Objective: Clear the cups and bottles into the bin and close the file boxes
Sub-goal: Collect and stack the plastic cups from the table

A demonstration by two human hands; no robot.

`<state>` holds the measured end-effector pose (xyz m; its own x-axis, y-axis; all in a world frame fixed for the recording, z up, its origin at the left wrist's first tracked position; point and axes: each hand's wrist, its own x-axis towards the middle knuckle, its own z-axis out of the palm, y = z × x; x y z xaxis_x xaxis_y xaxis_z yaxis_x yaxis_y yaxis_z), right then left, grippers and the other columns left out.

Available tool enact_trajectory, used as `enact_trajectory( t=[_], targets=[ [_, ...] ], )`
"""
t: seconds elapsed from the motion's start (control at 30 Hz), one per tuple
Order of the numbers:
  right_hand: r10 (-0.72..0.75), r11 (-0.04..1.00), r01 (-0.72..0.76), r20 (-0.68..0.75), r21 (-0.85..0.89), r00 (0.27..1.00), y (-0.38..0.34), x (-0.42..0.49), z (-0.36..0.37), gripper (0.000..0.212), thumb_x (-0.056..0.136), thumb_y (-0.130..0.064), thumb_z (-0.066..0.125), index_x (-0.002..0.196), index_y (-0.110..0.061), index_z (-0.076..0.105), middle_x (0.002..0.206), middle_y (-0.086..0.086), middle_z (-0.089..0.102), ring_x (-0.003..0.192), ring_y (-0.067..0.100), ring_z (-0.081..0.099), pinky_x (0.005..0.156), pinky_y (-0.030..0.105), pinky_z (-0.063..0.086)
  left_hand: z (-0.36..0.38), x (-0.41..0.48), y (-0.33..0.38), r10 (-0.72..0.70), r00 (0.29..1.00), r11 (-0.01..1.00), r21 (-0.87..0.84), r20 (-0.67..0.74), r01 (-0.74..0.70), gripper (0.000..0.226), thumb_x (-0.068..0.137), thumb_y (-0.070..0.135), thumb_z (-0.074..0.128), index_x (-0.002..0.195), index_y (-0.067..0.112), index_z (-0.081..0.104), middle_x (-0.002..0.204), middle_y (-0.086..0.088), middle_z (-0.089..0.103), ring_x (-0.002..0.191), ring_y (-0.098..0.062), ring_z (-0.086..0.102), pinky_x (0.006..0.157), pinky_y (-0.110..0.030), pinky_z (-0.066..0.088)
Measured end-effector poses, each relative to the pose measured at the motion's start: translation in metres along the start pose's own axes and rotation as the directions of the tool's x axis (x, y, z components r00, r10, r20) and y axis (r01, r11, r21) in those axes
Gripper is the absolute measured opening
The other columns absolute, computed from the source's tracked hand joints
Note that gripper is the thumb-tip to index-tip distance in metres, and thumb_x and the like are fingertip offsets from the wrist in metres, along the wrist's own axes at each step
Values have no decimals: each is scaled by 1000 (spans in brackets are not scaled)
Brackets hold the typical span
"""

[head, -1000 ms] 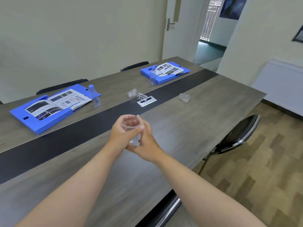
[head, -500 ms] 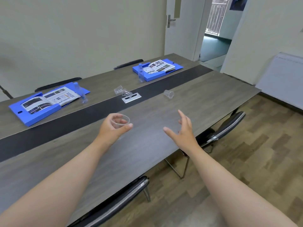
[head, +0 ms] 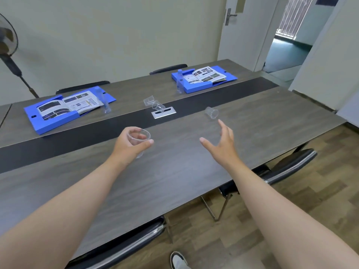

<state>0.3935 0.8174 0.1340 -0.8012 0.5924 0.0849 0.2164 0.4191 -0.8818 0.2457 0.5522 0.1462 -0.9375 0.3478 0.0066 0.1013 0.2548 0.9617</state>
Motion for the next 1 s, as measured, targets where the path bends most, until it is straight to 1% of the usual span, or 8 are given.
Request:
enact_trajectory(
  t=[0.1, 0.2, 0.37, 0.5, 0.67, 0.77, 0.87, 1.0],
  targets=[
    [3, 1000, -3, 40, -3, 999, 8, 42, 4, 89, 89, -42, 74, 159, -29, 21, 160, 2, 22, 145, 19, 33, 107, 27, 30, 11, 29, -5, -37, 998, 999, -29, -58, 35, 58, 65, 36, 89, 115, 29, 60, 106, 6, 72, 92, -10, 69, 69, -24, 50],
    [32, 999, -30, 78, -23, 996, 11, 76, 8, 90, 88, -42, 75, 159, -27, 22, 160, 2, 23, 146, 18, 32, 108, 26, 28, 17, 53, -9, -77, 992, 997, -31, -97, 74, 58, 62, 41, 88, 112, 33, 59, 106, 6, 73, 98, -12, 69, 78, -28, 49],
    [-2, 1000, 5, 121, -18, 993, 2, 141, 20, 89, 88, -41, 75, 159, -26, 23, 161, 2, 21, 148, 16, 30, 109, 23, 24, 18, 102, 8, -98, 982, 995, -42, -161, 93, 58, 77, 24, 90, 126, 22, 58, 109, 3, 74, 101, -10, 70, 74, -22, 46],
    [-35, 998, 42, 180, -36, 983, -9, 188, 42, 88, 89, -40, 74, 159, -26, 22, 163, 4, 21, 150, 17, 25, 109, 24, 21, 13, 130, 19, -107, 978, 994, -51, -180, 100, 66, 69, 36, 89, 127, 25, 58, 111, 4, 74, 102, -10, 70, 75, -26, 48],
    [-70, 995, 88, 287, -48, 955, -22, 262, 81, 92, 88, -41, 75, 160, -26, 21, 162, 4, 21, 148, 20, 31, 113, 30, 29, 1, 167, 15, -151, 957, 988, -74, -246, 137, 60, 73, 29, 89, 124, 25, 59, 114, -1, 74, 101, -15, 72, 73, -27, 50],
    [-83, 992, 111, 348, -62, 934, -19, 318, 114, 94, 86, -43, 77, 159, -26, 22, 162, 5, 21, 150, 22, 28, 118, 38, 29, -4, 193, 6, -183, 928, 983, -80, -325, 166, 63, 68, 33, 88, 123, 27, 58, 112, 0, 74, 98, -13, 73, 70, -25, 49],
    [-85, 991, 121, 412, -63, 907, -11, 368, 146, 95, 84, -45, 77, 159, -29, 21, 161, 4, 21, 148, 23, 28, 112, 34, 30, -6, 216, -3, -209, 891, 978, -100, -402, 184, 65, 62, 38, 86, 121, 27, 59, 110, 1, 73, 89, -7, 72, 69, -24, 51],
    [-47, 988, 113, 480, -110, 876, 16, 440, 195, 96, 82, -48, 78, 159, -32, 21, 159, 3, 21, 146, 24, 32, 105, 31, 32, 3, 261, -32, -277, 820, 961, -149, -501, 234, 62, 63, 39, 86, 119, 32, 61, 110, 3, 74, 98, -11, 73, 75, -27, 52]
  ],
)
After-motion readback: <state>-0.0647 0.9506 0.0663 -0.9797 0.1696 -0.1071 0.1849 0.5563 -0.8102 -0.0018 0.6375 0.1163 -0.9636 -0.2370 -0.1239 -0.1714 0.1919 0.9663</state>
